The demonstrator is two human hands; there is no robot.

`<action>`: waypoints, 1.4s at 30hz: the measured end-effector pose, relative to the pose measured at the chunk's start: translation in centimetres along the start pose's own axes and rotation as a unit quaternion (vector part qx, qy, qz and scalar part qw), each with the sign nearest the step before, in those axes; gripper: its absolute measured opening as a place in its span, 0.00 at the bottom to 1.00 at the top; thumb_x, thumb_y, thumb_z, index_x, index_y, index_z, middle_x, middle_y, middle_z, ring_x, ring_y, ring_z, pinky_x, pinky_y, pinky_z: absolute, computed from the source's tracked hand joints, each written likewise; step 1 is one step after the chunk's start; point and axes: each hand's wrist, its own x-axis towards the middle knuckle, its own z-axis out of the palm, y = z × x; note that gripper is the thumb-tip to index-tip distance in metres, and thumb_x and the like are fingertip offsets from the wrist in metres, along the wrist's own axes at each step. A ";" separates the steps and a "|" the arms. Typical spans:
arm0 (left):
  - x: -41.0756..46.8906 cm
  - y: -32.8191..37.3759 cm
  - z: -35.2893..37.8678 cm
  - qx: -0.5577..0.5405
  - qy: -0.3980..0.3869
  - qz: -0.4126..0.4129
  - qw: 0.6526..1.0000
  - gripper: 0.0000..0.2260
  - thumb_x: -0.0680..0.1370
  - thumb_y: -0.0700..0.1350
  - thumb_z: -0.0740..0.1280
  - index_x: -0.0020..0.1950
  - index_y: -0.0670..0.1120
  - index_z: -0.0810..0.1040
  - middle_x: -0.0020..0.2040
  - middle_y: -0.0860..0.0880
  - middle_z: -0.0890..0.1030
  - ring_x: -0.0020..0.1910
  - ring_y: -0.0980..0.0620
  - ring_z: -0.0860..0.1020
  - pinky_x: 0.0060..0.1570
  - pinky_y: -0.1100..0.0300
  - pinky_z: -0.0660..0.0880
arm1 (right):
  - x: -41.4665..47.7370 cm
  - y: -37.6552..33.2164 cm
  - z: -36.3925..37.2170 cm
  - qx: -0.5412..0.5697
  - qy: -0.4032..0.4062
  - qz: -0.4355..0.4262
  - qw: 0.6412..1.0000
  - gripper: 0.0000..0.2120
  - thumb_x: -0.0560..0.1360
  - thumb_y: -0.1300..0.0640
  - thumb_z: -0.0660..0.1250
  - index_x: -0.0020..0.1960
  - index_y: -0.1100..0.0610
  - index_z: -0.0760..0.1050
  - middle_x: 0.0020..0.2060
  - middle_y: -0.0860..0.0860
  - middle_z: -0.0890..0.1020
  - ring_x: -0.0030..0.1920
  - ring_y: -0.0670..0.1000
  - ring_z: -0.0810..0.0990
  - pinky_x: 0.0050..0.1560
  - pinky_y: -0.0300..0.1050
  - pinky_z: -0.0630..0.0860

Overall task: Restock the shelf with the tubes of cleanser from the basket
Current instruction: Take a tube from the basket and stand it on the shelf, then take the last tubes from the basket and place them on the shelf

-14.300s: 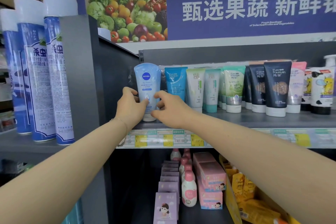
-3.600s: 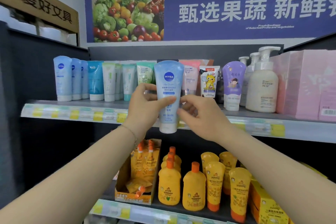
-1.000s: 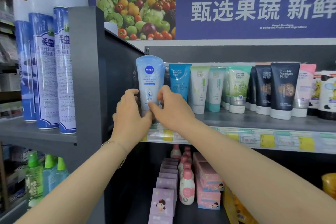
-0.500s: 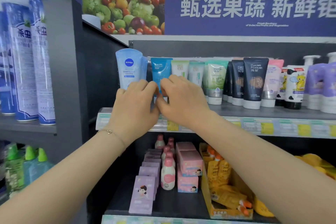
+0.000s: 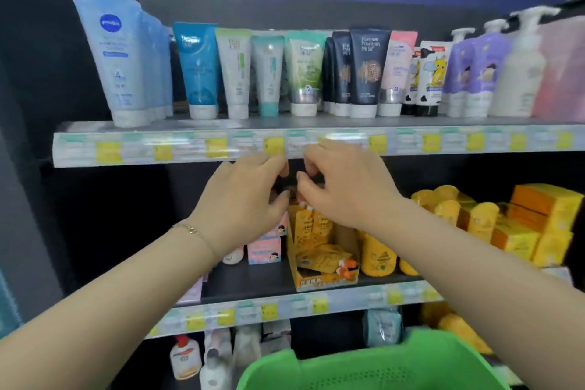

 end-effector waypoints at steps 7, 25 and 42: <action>-0.7 5.2 5.8 -0.030 -0.080 0.025 0.996 0.09 0.75 0.52 0.63 0.51 0.49 0.70 0.43 0.55 0.70 0.48 0.45 0.77 0.42 0.53 0.71 | -6.7 4.0 2.1 0.010 -0.054 0.058 0.997 0.09 0.76 0.47 0.61 0.42 0.50 0.67 0.37 0.46 0.71 0.39 0.51 0.74 0.36 0.46 0.69; -10.3 12.4 21.0 -0.073 -0.426 0.017 0.902 0.14 0.76 0.54 0.64 0.59 0.52 0.72 0.53 0.50 0.78 0.53 0.46 0.78 0.46 0.53 0.76 | -23.0 8.3 11.9 0.084 -0.305 0.088 0.944 0.11 0.76 0.44 0.60 0.45 0.50 0.72 0.41 0.47 0.79 0.44 0.55 0.78 0.36 0.46 0.64; -22.3 15.6 30.1 -0.128 -0.710 -0.116 0.682 0.18 0.77 0.50 0.67 0.65 0.45 0.75 0.59 0.45 0.79 0.54 0.46 0.79 0.56 0.53 0.77 | -30.3 5.6 18.1 0.126 -0.522 0.030 0.843 0.13 0.78 0.44 0.62 0.53 0.53 0.75 0.45 0.51 0.80 0.43 0.56 0.79 0.38 0.46 0.73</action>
